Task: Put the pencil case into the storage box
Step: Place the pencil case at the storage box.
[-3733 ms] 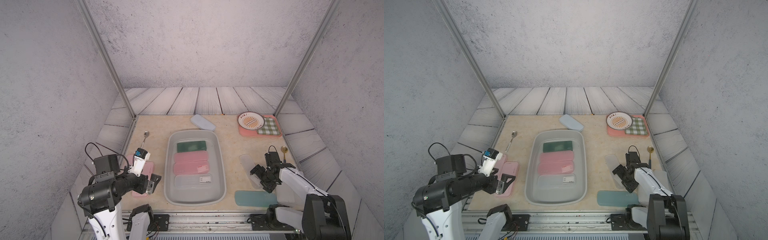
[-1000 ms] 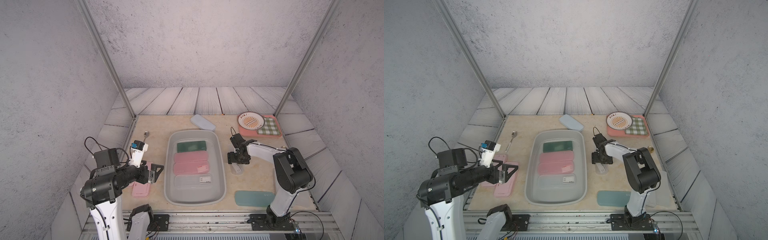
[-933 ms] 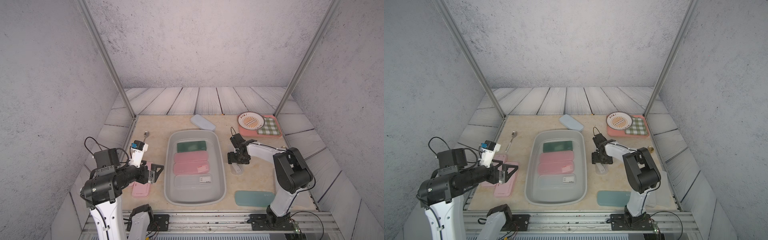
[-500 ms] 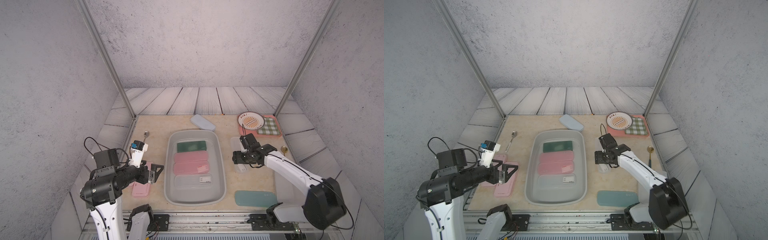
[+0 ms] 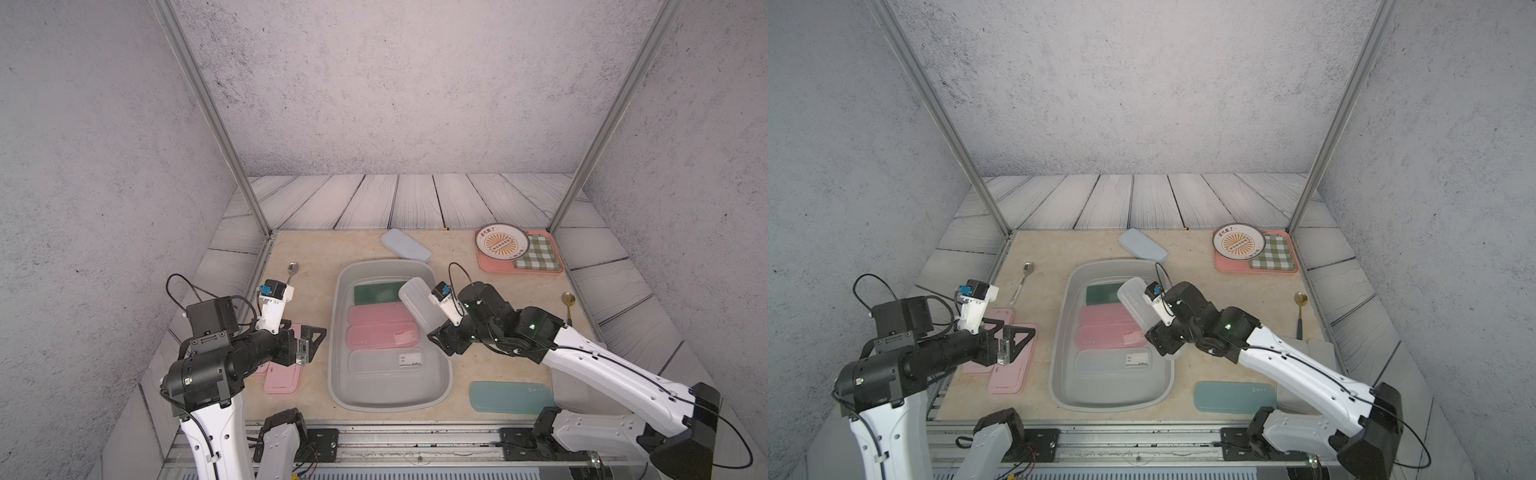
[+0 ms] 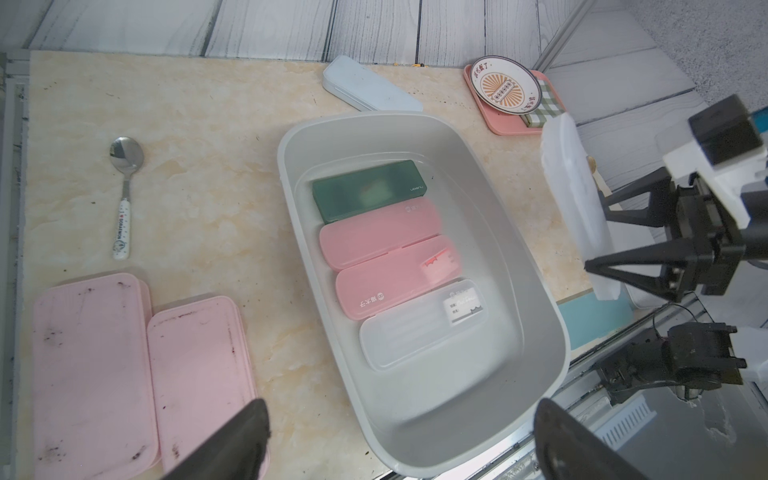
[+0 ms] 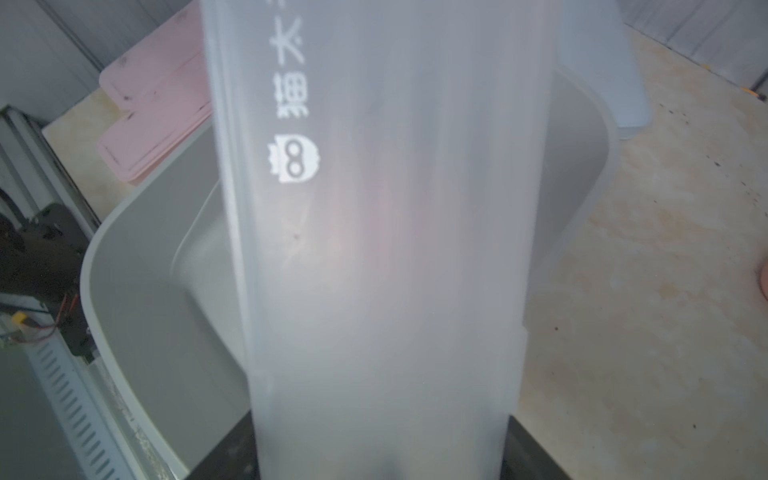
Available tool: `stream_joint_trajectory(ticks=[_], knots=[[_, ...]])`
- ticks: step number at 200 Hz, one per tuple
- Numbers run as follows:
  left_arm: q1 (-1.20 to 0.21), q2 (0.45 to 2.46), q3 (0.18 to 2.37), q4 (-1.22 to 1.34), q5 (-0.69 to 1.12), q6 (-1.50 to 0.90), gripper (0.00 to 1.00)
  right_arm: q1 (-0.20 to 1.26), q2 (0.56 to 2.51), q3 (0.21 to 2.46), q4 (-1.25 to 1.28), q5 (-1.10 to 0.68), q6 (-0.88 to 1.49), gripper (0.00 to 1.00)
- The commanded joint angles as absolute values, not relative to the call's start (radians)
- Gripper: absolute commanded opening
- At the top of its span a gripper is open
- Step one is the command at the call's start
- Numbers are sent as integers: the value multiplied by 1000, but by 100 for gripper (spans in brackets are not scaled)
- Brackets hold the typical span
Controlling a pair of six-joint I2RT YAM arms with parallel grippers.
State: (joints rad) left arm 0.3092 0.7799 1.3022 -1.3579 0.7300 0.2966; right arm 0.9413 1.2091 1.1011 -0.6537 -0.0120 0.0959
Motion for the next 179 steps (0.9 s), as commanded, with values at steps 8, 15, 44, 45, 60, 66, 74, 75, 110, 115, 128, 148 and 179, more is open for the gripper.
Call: stream_joint_trajectory(ticks=[8, 15, 44, 45, 60, 66, 74, 75, 110, 115, 128, 148, 179], knots=[[333, 775, 1288, -1338, 687, 263, 100, 1032, 1317, 1126, -591, 47, -143, 70], [333, 770, 1289, -1335, 686, 262, 100, 1042, 1343, 1127, -579, 39, -193, 70], [334, 753, 1290, -1340, 693, 267, 100, 1075, 1473, 1171, -573, -42, -315, 71], [334, 752, 1290, -1340, 694, 267, 100, 1075, 1479, 1174, -577, -47, -316, 71], [335, 747, 1292, -1344, 703, 272, 100, 1081, 1561, 1237, -636, -101, -325, 71], [334, 744, 1292, -1345, 705, 273, 100, 1082, 1599, 1264, -665, -113, -328, 72], [334, 742, 1292, -1345, 708, 273, 100, 1084, 1645, 1299, -700, -128, -325, 72], [334, 741, 1292, -1345, 708, 275, 100, 1084, 1650, 1302, -703, -130, -326, 72], [334, 741, 1293, -1346, 714, 278, 99, 1104, 1801, 1390, -812, -147, -354, 72], [334, 742, 1293, -1348, 715, 278, 100, 1106, 1813, 1395, -824, -148, -359, 72], [334, 744, 1292, -1346, 716, 278, 100, 1112, 1830, 1395, -842, -155, -372, 72], [336, 749, 1287, -1342, 716, 278, 100, 1121, 1840, 1386, -857, -182, -390, 73], [336, 756, 1283, -1339, 721, 283, 100, 1134, 1859, 1386, -841, -213, -394, 75]])
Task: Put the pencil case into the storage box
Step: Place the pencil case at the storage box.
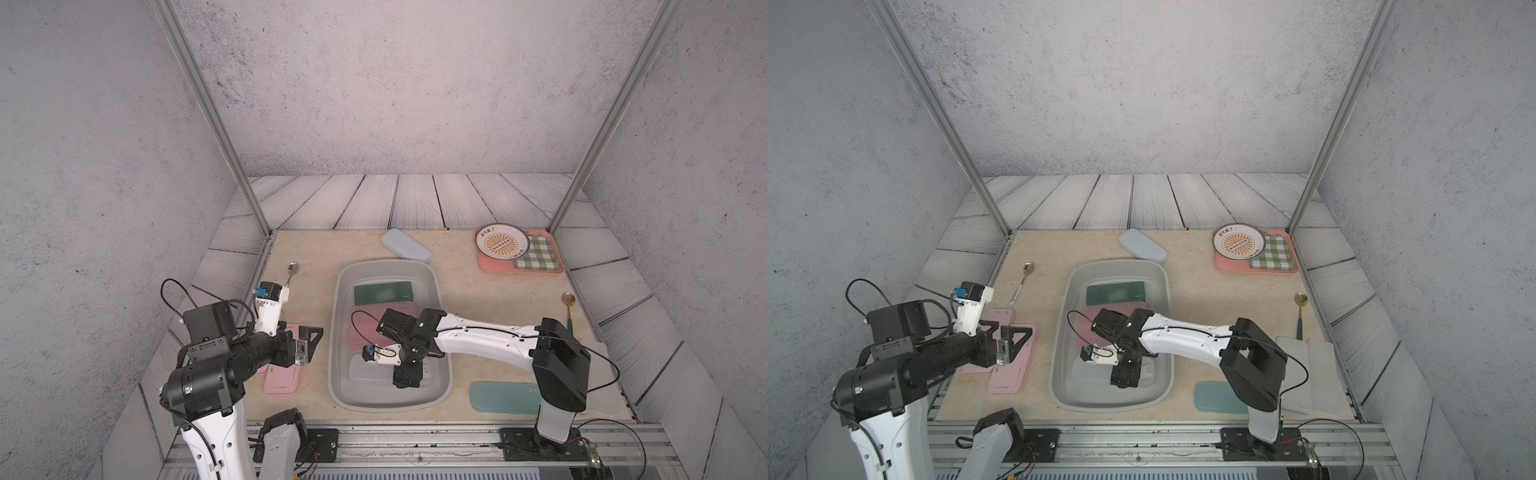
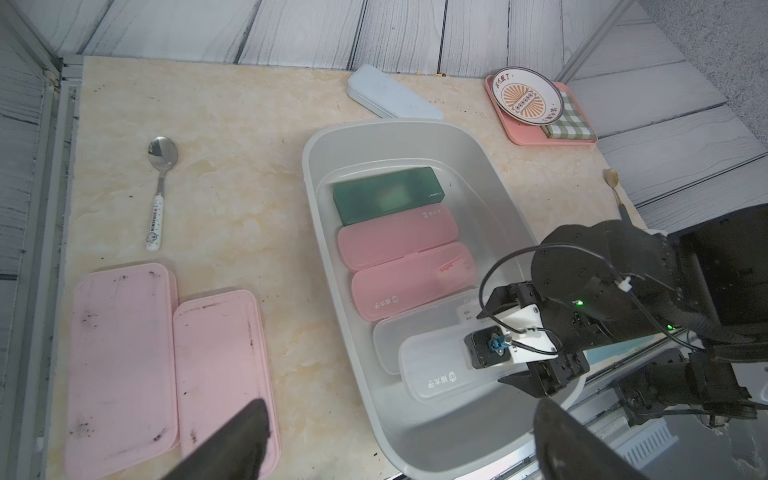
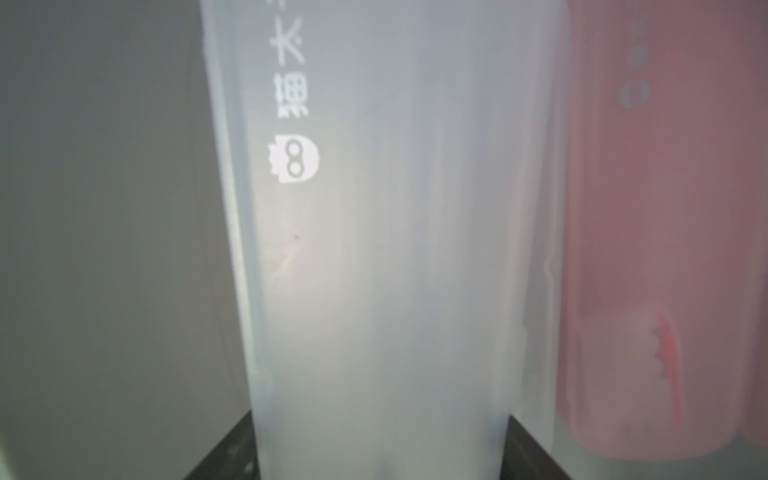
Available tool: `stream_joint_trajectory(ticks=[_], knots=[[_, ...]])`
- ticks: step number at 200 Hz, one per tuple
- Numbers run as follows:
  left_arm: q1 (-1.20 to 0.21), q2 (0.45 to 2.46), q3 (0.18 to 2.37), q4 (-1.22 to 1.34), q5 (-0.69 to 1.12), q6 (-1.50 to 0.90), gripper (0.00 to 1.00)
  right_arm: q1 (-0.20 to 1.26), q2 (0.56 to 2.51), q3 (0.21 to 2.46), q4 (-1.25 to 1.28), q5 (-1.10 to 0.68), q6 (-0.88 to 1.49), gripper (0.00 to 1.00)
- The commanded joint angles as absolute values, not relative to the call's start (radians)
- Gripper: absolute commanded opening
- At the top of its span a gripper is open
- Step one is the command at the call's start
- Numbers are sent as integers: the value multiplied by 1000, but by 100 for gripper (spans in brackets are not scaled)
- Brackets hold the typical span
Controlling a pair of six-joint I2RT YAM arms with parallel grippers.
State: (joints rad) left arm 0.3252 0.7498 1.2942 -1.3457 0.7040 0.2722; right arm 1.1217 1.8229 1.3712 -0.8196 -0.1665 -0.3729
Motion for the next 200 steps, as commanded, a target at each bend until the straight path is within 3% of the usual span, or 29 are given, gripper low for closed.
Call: stream_joint_trajectory(ticks=[1, 68, 72, 76, 126, 158, 181, 200], knots=[[336, 755, 1282, -1339, 721, 282, 100, 1134, 1860, 1387, -841, -213, -394, 75], [336, 750, 1281, -1337, 723, 283, 100, 1157, 1927, 1406, -846, -205, -434, 83], [337, 751, 1281, -1338, 723, 284, 100, 1158, 1924, 1405, -845, -206, -435, 96], [337, 751, 1281, -1337, 724, 284, 100, 1158, 1924, 1404, -845, -205, -437, 99], [339, 750, 1280, -1339, 728, 287, 100, 1160, 1854, 1394, -838, -229, -435, 99], [342, 748, 1281, -1340, 730, 287, 100, 1157, 1702, 1290, -678, -236, -382, 99], [345, 743, 1280, -1340, 730, 288, 100, 1155, 1665, 1202, -501, -9, -289, 99], [347, 743, 1281, -1341, 729, 287, 100, 1152, 1764, 1266, -547, 208, -246, 99]])
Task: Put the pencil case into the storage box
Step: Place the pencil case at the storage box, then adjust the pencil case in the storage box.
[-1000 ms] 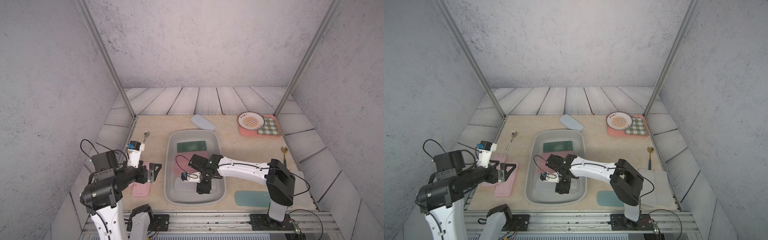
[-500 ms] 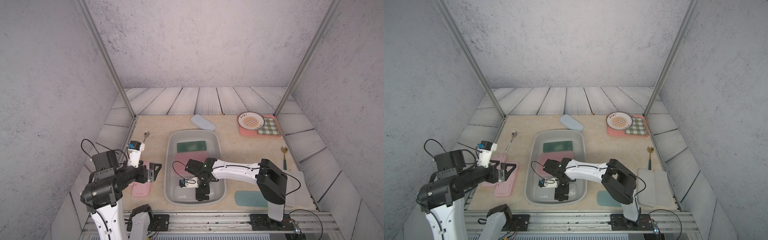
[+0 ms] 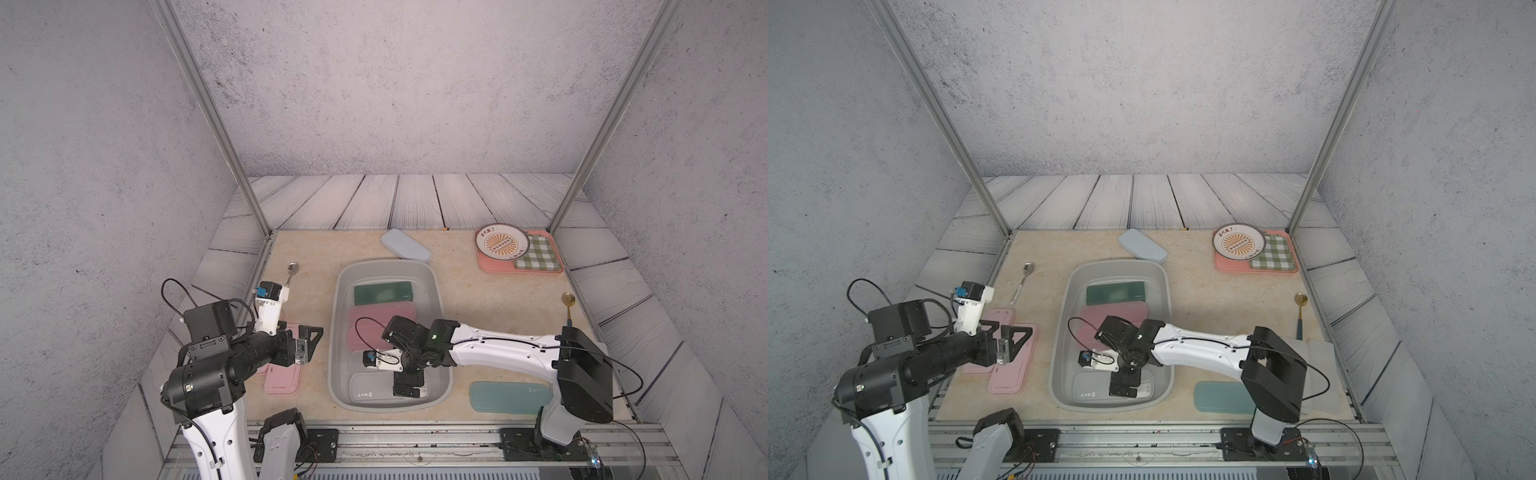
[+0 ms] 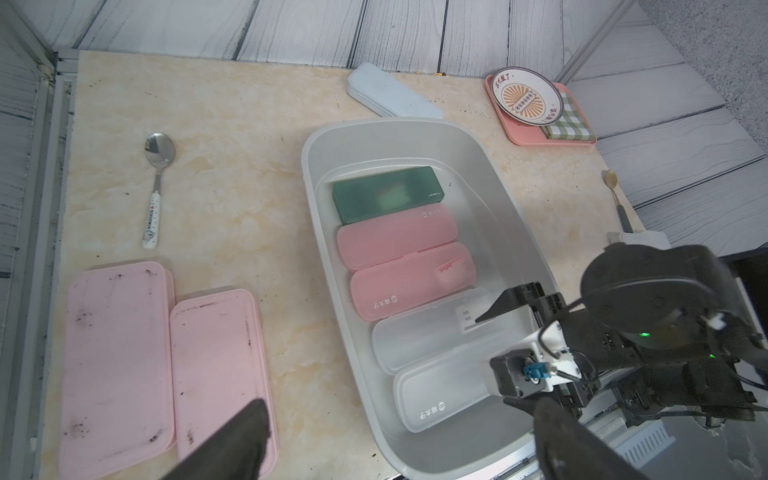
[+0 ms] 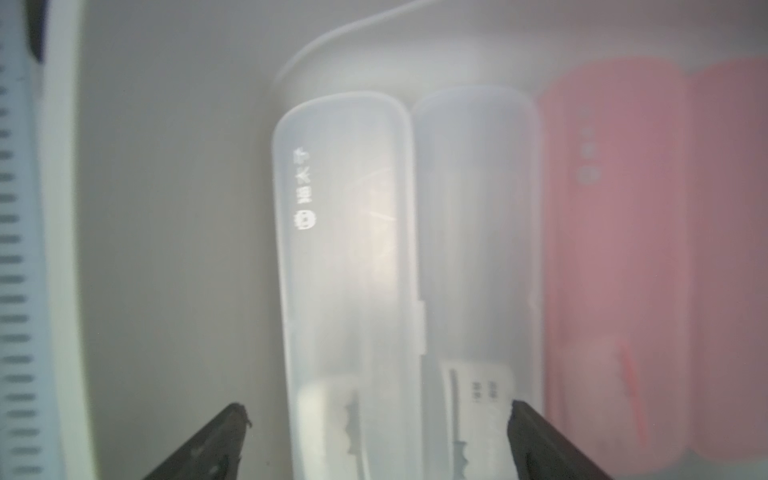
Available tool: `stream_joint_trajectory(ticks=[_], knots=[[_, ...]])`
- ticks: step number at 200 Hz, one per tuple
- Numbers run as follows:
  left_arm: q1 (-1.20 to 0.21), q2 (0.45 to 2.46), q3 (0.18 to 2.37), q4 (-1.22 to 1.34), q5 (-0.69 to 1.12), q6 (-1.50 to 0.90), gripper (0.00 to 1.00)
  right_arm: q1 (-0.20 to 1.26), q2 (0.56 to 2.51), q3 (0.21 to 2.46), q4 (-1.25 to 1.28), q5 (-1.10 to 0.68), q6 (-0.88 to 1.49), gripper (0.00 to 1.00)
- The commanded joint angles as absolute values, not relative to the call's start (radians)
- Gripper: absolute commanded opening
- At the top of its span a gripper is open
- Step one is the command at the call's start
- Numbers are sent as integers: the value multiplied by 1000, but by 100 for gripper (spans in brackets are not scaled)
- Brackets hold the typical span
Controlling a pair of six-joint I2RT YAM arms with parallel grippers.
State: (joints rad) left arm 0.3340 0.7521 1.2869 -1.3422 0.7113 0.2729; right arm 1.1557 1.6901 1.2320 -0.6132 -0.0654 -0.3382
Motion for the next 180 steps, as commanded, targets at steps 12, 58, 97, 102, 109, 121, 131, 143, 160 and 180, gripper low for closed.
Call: stream_joint_trajectory(ticks=[12, 58, 97, 102, 109, 121, 131, 143, 160, 180], knots=[[348, 743, 1281, -1341, 730, 287, 100, 1149, 1825, 1303, -576, 278, -231, 99], [350, 740, 1281, -1341, 732, 288, 100, 1148, 1903, 1354, -562, 293, -225, 99], [350, 744, 1281, -1341, 735, 290, 100, 1149, 1931, 1359, -596, 213, -238, 99], [350, 746, 1281, -1340, 735, 290, 100, 1149, 1927, 1357, -601, 191, -239, 99], [351, 748, 1280, -1341, 736, 290, 100, 1150, 1922, 1351, -601, 164, -240, 99], [351, 747, 1278, -1336, 738, 288, 100, 1153, 1911, 1340, -606, 125, -241, 99], [351, 747, 1278, -1335, 738, 289, 100, 1153, 1903, 1331, -608, 110, -240, 99], [351, 746, 1278, -1336, 738, 289, 100, 1153, 1898, 1321, -612, 98, -244, 99], [352, 743, 1279, -1336, 738, 289, 100, 1153, 1901, 1317, -638, 62, -256, 99], [353, 742, 1279, -1335, 738, 288, 100, 1154, 1910, 1321, -650, 66, -254, 99]])
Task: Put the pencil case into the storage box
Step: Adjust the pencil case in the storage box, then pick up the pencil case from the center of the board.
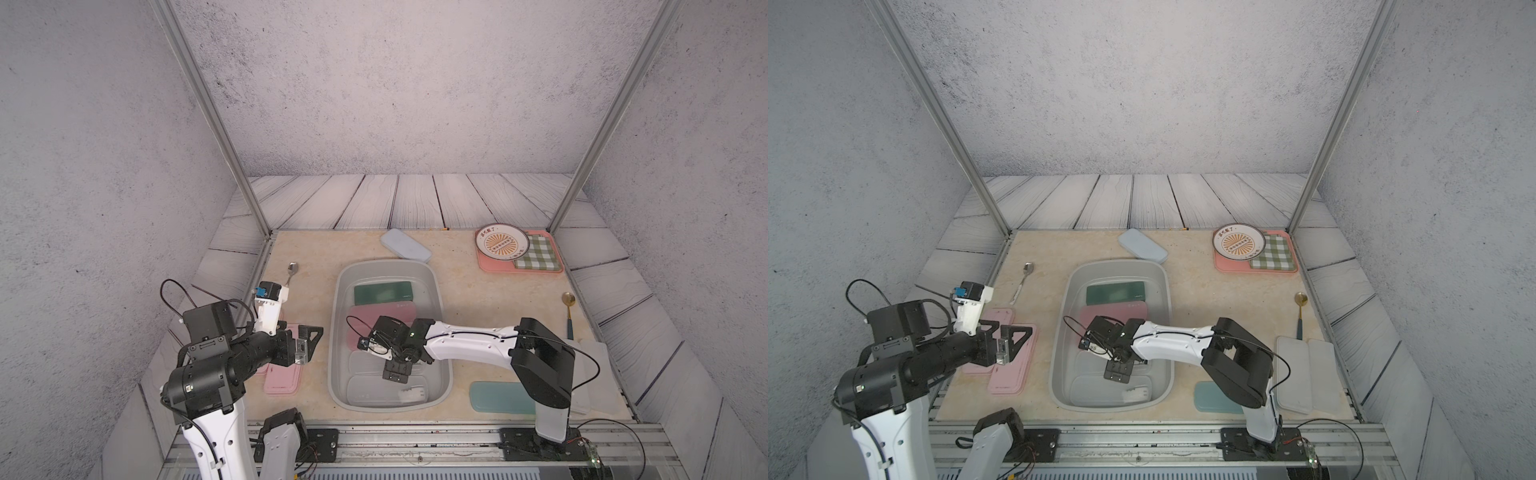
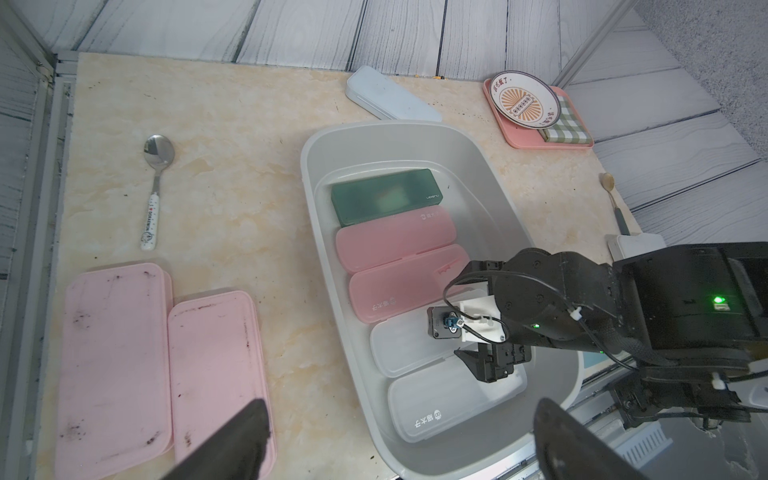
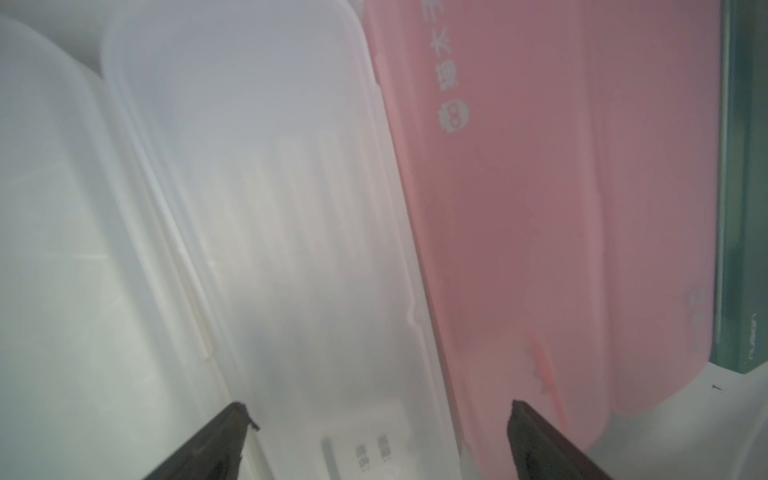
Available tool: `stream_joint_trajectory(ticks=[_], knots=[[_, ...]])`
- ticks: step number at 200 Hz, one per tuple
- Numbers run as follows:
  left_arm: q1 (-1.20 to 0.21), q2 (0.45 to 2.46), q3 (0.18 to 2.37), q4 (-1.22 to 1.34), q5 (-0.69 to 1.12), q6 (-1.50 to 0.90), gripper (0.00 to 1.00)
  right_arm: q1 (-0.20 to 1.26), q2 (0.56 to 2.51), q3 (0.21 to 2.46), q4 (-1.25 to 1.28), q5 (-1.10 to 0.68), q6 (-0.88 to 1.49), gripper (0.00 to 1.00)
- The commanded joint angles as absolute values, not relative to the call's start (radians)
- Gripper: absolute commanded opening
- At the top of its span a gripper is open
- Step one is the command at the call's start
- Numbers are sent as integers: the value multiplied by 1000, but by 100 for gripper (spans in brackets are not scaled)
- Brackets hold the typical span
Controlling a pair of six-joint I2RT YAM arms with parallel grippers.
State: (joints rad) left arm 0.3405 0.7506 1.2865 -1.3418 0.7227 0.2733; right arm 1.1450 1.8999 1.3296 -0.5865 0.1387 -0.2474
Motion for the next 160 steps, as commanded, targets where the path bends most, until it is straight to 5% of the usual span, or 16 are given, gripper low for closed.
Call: stream_joint_trajectory(ticks=[1, 70, 160], knots=[[354, 742, 1279, -1336, 738, 288, 100, 1154, 1910, 1322, -650, 66, -254, 99], [356, 740, 1278, -1334, 738, 288, 100, 1152, 1663, 1252, -531, 17, -211, 99], [325, 791, 1284, -1338, 749, 281, 100, 966, 1282, 964, -277, 292, 235, 99]])
